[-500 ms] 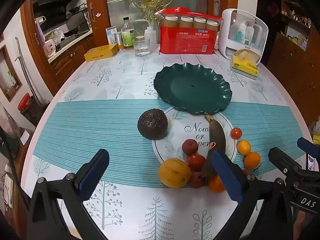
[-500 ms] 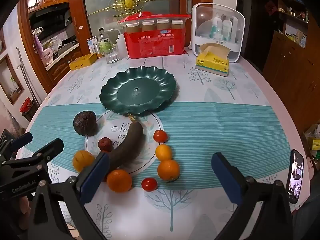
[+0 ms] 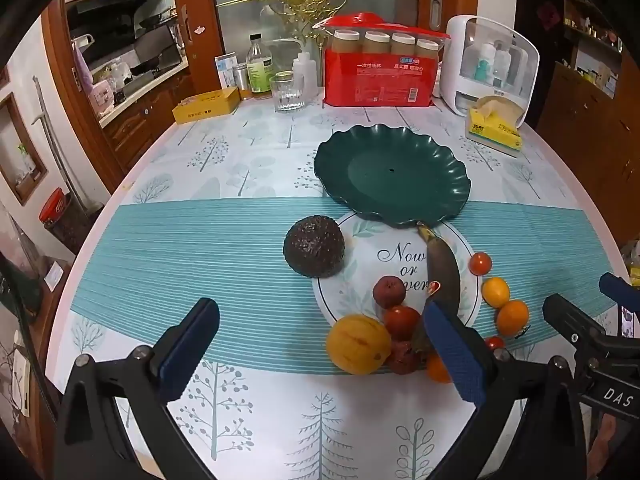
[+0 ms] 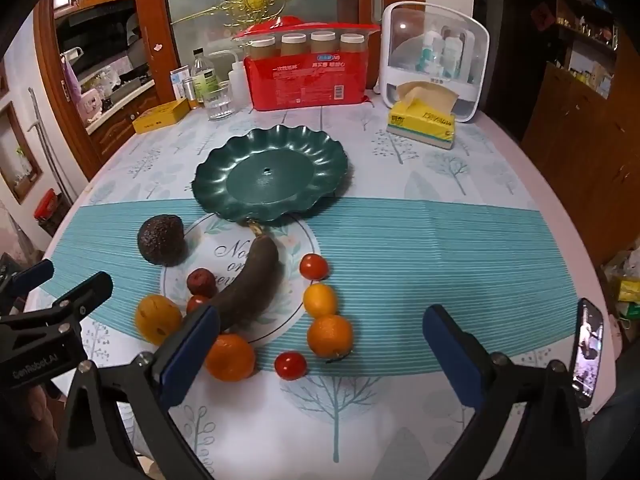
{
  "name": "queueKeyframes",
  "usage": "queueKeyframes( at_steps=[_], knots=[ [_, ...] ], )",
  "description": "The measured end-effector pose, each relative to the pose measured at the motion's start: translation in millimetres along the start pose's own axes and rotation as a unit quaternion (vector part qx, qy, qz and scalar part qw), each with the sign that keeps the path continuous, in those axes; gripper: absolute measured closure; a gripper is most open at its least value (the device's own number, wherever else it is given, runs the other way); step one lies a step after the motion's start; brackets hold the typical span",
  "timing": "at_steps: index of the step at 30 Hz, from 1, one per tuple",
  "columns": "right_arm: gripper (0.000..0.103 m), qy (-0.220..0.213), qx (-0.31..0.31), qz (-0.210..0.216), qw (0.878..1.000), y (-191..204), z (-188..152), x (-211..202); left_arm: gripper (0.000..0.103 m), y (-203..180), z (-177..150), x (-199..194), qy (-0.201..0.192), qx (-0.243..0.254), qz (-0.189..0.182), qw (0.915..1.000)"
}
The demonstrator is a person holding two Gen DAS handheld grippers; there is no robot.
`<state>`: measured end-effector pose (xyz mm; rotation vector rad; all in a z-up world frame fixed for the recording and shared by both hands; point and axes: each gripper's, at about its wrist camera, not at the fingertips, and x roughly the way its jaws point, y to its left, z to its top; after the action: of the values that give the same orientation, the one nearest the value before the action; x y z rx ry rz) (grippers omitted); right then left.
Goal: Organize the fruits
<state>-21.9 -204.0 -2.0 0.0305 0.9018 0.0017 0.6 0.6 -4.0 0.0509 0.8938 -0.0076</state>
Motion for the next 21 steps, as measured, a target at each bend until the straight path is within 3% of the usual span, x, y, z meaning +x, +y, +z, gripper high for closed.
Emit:
queueKeyframes(
  at_steps=[5,14,21],
  knots=[
    [0.001,-0.003,-0.002,0.013,1.000,0.9,-0.8,-2.8,0.001,2.7,1.8,-1.5,0.004,-0.004,0.001,1.0000],
    [0.001,0.002,-0.010,0.019,1.000,-0.1,0.9,-2.5,0.001,2.7,-0.6,-1.1,0.012,-0.005,-0.038,0.9992],
    [0.001,0.004,-0.014,0.004,1.000,1.5,1.1,-1.5,0.001,-3.9,0.8,-2.3,0.006,0.012,-0.025,0.9996]
  ],
)
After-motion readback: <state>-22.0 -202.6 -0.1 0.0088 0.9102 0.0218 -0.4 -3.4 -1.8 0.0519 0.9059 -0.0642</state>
